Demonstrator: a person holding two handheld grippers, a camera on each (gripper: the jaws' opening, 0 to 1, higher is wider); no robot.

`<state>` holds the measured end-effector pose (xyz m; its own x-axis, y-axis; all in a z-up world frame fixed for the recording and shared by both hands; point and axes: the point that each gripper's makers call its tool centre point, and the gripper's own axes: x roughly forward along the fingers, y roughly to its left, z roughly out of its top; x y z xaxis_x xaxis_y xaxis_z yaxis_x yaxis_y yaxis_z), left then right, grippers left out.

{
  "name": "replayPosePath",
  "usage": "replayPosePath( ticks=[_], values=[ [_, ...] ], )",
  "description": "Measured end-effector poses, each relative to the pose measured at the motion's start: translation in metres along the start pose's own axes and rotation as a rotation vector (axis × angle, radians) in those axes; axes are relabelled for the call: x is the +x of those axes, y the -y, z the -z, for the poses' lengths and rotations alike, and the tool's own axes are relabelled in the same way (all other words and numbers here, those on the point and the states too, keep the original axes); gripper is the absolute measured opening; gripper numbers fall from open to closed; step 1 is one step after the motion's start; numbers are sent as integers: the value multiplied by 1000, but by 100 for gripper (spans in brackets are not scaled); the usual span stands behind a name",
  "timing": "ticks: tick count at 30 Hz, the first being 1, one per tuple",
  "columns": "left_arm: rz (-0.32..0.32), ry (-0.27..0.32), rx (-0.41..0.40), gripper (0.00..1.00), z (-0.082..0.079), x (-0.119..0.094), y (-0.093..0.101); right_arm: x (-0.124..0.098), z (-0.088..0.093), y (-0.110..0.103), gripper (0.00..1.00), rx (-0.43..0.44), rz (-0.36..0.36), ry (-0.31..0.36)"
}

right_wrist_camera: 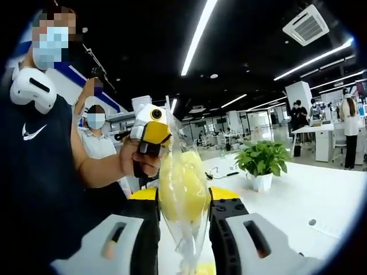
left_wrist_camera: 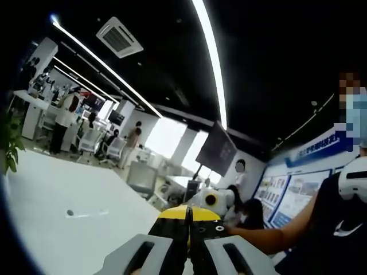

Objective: Compare the silicone blocks by pressing each to a similar depth, holding the contact briefly, and releasing to observe deformation and rebound differences across the visible hardness samples.

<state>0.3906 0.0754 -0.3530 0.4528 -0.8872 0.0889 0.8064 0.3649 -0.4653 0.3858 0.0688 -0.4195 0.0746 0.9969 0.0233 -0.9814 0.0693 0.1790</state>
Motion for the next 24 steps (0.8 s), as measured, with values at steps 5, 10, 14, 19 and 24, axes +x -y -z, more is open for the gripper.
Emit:
replayPosePath(
  ticks=[5,10,14,19,24],
  values=[
    [3,-3,-1,0,0,0,0,0,1,0,22,4,-3,-7],
    [10,-3,1,0,1,1,1,-1,1,-1,18,1,-5,-22],
    [9,-4,-1,0,1,0,0,-1,1,-2,15,11,-6,-40],
    [10,-6,-1,0,2,0,0,-2,2,-2,11,16,-3,-52],
    [12,-6,-2,0,3,-1,1,-2,2,-2,8,21,3,-66]
  ],
)
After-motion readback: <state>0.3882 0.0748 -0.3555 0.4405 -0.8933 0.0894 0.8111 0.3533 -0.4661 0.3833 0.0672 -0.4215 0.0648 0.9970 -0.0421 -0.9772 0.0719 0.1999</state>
